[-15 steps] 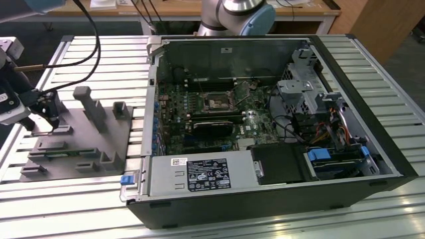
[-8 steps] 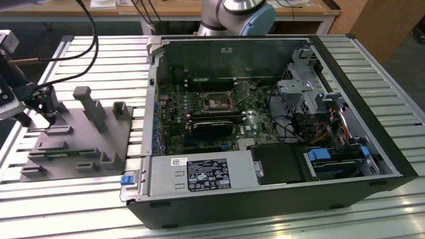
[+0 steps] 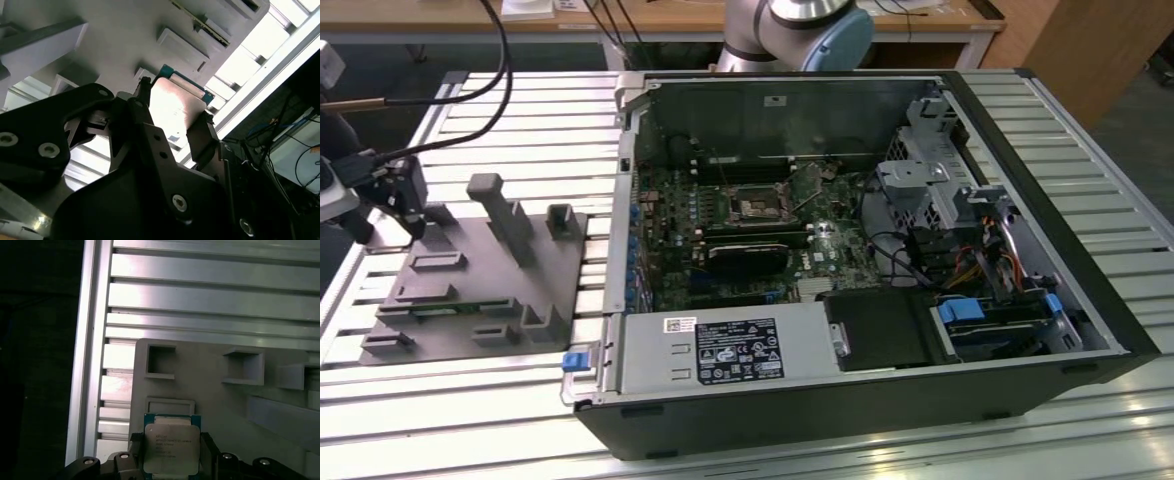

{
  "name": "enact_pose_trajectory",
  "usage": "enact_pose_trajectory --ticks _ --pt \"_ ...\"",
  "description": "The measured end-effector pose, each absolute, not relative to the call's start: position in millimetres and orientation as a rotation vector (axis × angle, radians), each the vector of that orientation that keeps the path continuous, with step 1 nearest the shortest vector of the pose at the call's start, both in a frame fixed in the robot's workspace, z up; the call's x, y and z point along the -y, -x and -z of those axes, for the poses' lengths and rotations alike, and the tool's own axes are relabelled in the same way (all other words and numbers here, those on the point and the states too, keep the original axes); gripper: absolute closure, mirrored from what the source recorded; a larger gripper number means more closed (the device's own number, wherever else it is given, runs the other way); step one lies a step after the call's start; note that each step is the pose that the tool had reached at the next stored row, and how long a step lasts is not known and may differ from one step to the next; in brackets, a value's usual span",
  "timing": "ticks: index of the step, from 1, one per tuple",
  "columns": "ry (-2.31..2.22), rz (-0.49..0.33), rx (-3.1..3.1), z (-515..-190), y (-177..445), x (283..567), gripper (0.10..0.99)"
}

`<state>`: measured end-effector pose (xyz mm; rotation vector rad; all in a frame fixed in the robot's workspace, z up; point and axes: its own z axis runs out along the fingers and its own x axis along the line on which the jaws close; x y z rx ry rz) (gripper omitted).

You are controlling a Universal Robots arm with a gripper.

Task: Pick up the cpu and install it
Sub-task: 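Pick up the cpu and move it towards the insertion slot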

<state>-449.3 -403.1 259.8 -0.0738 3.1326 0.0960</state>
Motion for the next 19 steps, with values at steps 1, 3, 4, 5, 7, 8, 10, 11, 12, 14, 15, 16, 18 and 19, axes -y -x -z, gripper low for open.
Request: enact_pose_trajectory --ticks 1,3,4,5,7,8,10,11,12,14,15,16,18,19 --pt "0.074 -0.097 -3.133 -261.0 449.3 403.1 0.545" --pt "0.074 -0.098 -3.133 -263.5 449.3 403.1 0.545" --pt "0.074 -0.098 -3.133 -265.0 449.3 403.1 0.545" --pt "0.074 -0.098 -3.133 -266.8 449.3 403.1 0.545" --pt "0.074 -0.098 -3.132 -270.1 449.3 403.1 0.545" --pt "0.074 -0.098 -3.132 -271.7 449.2 403.1 0.545" --pt "0.074 -0.099 -3.132 -274.8 449.3 403.1 0.545" --pt "0.074 -0.099 -3.132 -276.6 449.3 403.1 0.545" --pt "0.074 -0.099 -3.132 -278.3 449.3 403.1 0.545" --pt "0.074 -0.099 -3.132 -281.5 449.3 403.1 0.545" --pt "0.074 -0.100 -3.132 -283.0 449.3 403.1 0.545" --pt "0.074 -0.100 -3.132 -284.4 449.3 403.1 0.545" --pt "0.074 -0.100 -3.132 -287.1 449.3 403.1 0.545" --pt "0.074 -0.101 -3.132 -288.5 449.3 403.1 0.545"
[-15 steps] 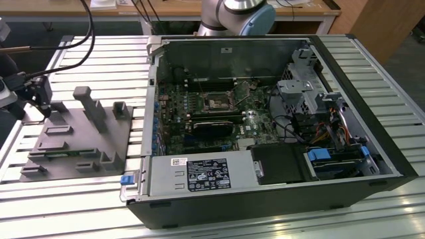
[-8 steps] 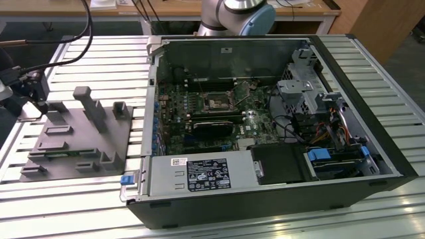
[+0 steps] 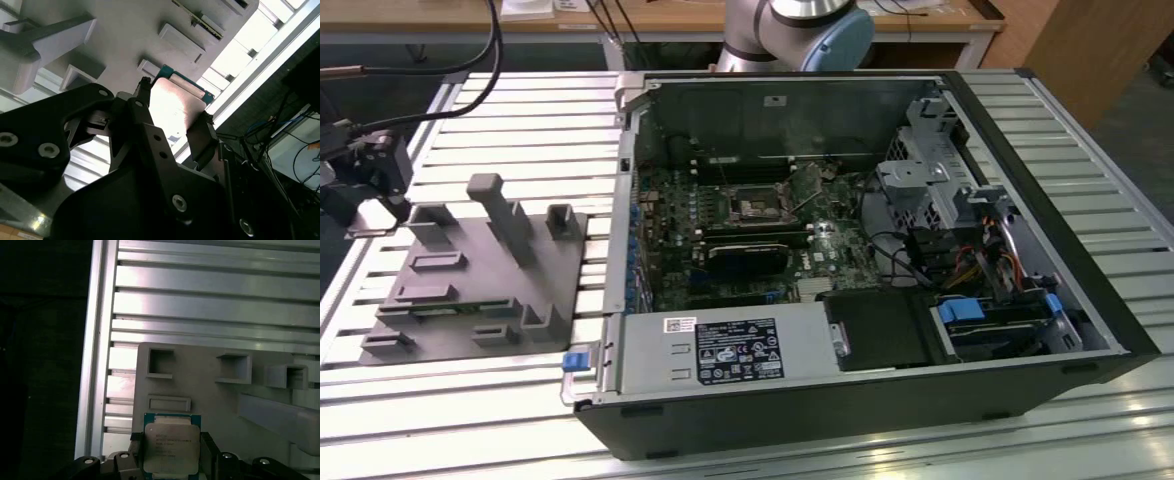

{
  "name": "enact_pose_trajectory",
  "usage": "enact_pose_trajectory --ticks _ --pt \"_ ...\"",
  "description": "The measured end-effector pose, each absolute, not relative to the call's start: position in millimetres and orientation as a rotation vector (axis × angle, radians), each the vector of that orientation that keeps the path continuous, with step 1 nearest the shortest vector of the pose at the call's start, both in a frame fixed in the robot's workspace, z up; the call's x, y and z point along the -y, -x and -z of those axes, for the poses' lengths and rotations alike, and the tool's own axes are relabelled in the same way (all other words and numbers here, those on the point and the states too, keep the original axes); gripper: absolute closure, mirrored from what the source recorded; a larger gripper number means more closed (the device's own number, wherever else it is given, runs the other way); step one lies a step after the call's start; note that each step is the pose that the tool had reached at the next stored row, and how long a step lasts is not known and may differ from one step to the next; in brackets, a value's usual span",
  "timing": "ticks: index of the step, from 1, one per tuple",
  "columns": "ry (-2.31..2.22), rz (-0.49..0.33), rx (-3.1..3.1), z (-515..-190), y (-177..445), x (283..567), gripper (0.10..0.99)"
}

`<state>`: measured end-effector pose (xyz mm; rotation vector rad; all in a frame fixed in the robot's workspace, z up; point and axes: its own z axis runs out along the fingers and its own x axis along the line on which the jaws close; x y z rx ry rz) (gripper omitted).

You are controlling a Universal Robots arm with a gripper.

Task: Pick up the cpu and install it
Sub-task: 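Pick up the cpu and move it towards the insertion slot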

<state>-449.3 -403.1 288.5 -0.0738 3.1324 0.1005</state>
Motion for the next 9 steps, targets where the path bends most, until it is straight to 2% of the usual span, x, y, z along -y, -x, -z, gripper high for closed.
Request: enact_pose_trajectory --ticks 9 --pt "0.074 -0.101 -3.132 -302.7 449.3 403.1 0.545"
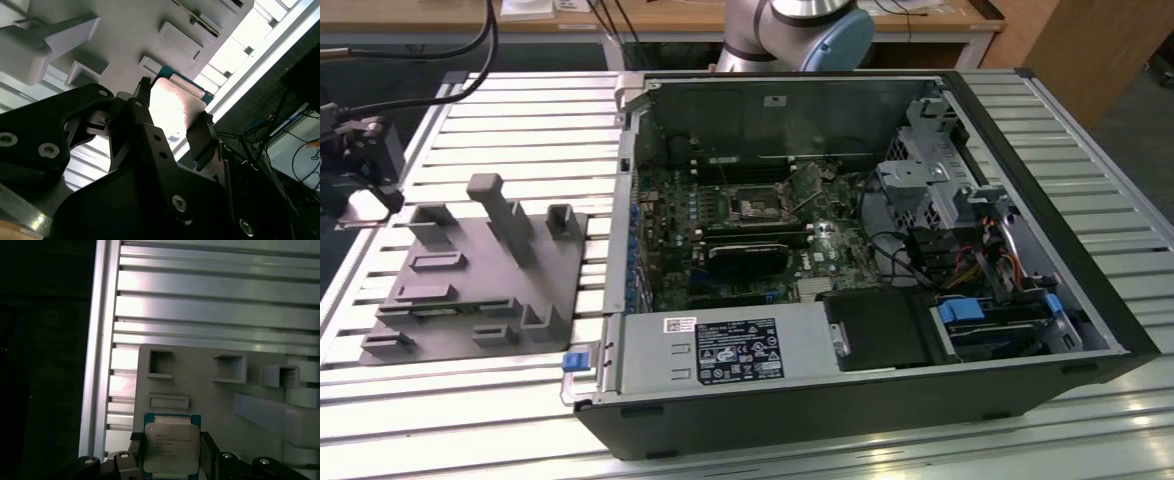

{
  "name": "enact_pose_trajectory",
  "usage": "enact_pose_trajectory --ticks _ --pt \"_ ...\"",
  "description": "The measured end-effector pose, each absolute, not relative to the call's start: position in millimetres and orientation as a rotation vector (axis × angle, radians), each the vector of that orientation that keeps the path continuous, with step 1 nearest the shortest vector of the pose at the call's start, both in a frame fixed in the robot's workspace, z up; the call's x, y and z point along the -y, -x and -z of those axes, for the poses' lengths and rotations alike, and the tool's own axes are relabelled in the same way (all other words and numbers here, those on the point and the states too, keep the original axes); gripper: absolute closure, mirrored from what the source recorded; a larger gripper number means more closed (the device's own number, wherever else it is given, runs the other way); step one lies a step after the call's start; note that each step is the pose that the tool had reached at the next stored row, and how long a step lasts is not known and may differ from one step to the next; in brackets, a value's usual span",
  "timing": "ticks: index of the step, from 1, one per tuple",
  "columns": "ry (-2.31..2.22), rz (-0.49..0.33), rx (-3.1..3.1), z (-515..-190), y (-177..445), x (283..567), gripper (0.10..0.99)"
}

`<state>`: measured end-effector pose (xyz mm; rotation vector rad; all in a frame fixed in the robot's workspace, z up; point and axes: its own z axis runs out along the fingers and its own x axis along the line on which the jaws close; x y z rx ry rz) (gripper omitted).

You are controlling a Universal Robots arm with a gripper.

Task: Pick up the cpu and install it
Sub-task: 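Pick up the cpu and move it towards the insertion slot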

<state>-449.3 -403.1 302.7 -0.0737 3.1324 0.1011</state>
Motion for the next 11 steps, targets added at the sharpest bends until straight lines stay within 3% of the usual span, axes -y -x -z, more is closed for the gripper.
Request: enact_pose_trajectory --ticks 11 --pt "0.074 -0.101 -3.132 -322.4 449.2 403.1 0.545"
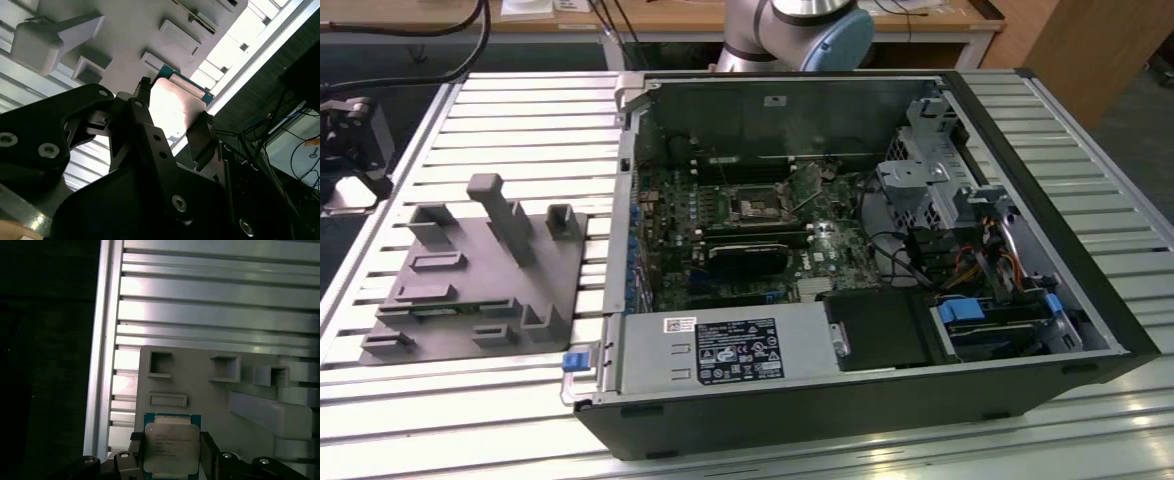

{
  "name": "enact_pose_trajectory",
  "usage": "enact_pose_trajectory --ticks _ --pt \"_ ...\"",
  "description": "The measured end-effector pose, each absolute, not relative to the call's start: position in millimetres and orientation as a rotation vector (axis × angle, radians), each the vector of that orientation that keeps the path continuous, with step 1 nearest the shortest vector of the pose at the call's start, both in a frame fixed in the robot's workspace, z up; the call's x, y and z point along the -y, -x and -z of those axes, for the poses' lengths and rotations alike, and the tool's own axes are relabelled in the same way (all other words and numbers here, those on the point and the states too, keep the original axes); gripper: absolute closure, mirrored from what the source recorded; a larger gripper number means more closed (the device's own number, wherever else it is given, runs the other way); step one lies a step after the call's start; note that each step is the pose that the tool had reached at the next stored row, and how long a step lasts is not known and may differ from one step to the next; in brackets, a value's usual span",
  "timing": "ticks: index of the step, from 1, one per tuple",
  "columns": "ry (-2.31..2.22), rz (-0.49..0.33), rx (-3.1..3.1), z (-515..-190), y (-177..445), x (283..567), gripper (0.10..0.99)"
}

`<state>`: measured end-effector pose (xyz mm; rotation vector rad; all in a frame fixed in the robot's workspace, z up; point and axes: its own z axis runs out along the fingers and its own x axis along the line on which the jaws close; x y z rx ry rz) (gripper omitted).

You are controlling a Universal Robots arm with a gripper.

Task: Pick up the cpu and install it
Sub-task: 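Pick up the cpu and move it towards the insertion slot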

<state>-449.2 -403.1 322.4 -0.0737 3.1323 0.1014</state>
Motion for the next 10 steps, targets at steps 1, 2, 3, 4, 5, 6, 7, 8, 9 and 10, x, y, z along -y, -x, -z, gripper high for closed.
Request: enact_pose_trajectory --ticks 1,2,3,4,5,6,7,8,9,10 --pt "0.074 -0.102 -3.132 -324.2 449.3 403.1 0.545" --pt "0.074 -0.102 -3.132 -326.2 449.3 403.1 0.545" --pt "0.074 -0.102 -3.132 -328.1 449.3 403.1 0.545" --pt "0.074 -0.102 -3.132 -330.1 449.3 403.1 0.545" --pt "0.074 -0.102 -3.132 -332.2 449.3 403.1 0.545" --pt "0.074 -0.102 -3.132 -334.4 449.3 403.1 0.545" --pt "0.074 -0.102 -3.132 -336.6 449.3 403.1 0.545" --pt "0.074 -0.102 -3.132 -338.8 449.3 403.1 0.545" --pt "0.074 -0.103 -3.132 -341.4 449.3 403.1 0.545" --pt "0.074 -0.103 -3.132 -343.8 449.3 403.1 0.545"
